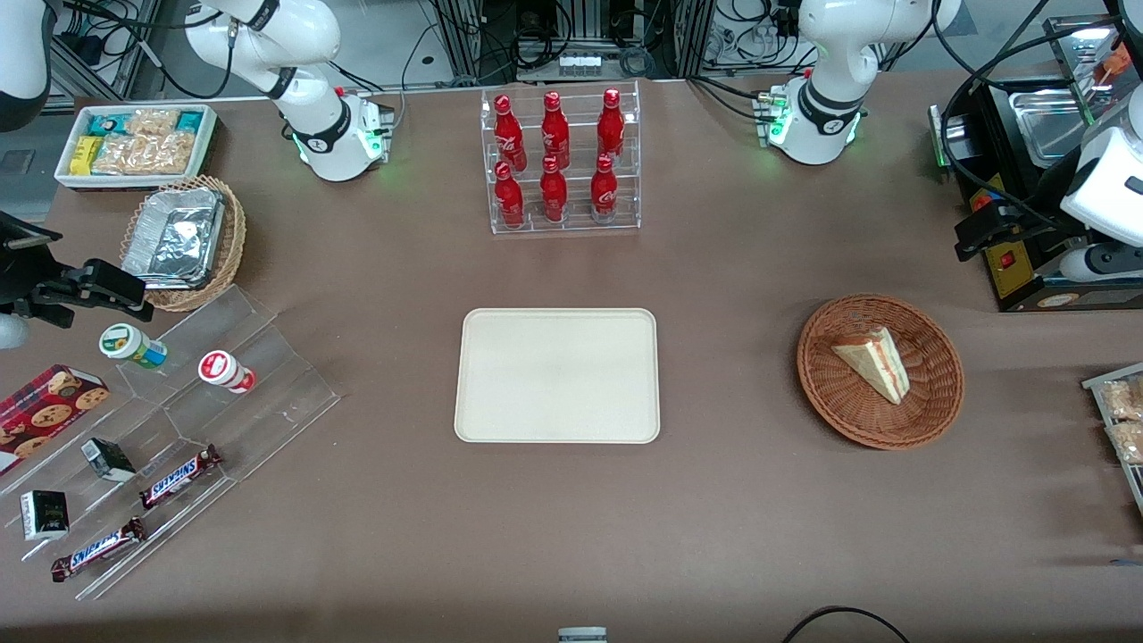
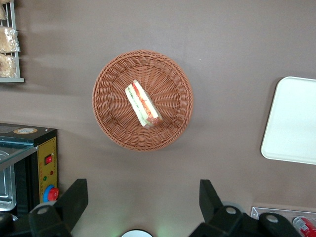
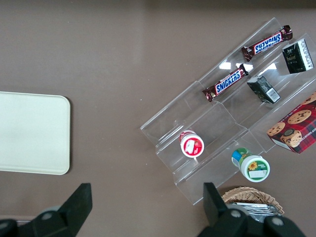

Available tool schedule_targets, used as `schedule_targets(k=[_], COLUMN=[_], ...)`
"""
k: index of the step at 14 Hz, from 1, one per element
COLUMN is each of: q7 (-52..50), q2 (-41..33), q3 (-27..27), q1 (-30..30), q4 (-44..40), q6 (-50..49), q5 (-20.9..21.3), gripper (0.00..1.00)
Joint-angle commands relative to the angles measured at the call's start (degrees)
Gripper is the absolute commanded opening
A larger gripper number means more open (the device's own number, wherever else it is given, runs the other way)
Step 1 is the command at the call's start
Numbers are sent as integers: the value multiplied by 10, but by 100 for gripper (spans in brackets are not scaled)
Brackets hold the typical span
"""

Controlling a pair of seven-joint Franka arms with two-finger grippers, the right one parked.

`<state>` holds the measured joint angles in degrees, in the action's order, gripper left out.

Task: Place sandwich from basket to tray
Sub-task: 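Move the left gripper toward the wicker basket with the sandwich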

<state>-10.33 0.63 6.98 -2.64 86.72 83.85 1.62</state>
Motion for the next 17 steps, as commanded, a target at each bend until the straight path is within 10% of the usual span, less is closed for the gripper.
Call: schedule_targets(k=[1,17], q7=[-10,-141], q2=[-3,68], q3=[4,-74], q1=[-4,-11], q4=[-5,141], q6=[3,166], q5=[2,-11], gripper=[100,100])
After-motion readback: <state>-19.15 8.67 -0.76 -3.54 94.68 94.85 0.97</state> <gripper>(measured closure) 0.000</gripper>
